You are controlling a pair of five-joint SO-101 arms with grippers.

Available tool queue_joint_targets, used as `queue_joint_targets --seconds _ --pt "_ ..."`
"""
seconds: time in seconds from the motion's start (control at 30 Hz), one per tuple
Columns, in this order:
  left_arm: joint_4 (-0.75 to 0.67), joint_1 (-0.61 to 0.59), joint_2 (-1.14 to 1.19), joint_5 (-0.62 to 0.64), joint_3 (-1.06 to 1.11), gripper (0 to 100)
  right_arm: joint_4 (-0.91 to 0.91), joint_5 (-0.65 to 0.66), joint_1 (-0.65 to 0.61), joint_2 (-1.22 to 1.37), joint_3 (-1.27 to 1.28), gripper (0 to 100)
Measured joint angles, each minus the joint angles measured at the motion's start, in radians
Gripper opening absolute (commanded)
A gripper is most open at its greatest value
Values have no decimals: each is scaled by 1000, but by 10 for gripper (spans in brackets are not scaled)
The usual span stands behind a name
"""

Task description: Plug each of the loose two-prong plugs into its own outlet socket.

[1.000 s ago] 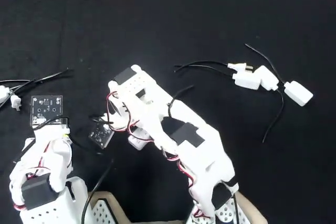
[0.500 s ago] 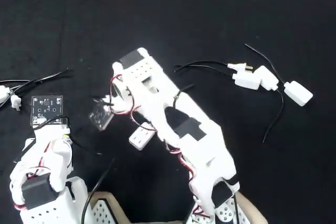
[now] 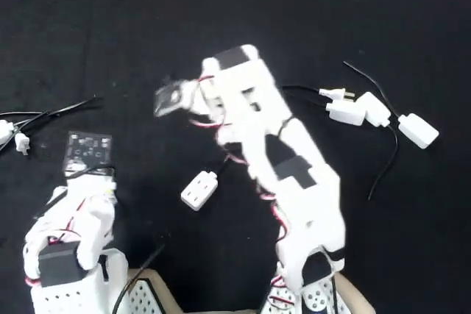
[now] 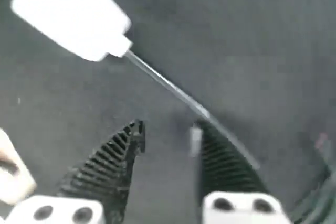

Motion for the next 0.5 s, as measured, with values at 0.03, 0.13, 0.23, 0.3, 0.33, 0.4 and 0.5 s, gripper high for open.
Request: queue_joint_targets --seconds 0.03,0.13,0.23,0.3,0.33,0.4,0.5 --pt "-2 29 0 0 3 28 -15 -81 29 0 23 67" --pt "-3 121 6 -2 3 28 -61 -331 104 0 109 70" --pt "-3 212 6 -2 3 28 -138 -529 166 0 216 70" --pt "-3 270 6 0 2 28 -212 -620 192 0 287 70" --pt "-3 304 6 0 2 27 -247 -660 199 -5 322 70" --pt "-3 385 6 0 2 27 -319 -738 204 -35 385 70" --pt "-3 512 6 -2 2 27 -362 -812 212 -63 431 70"
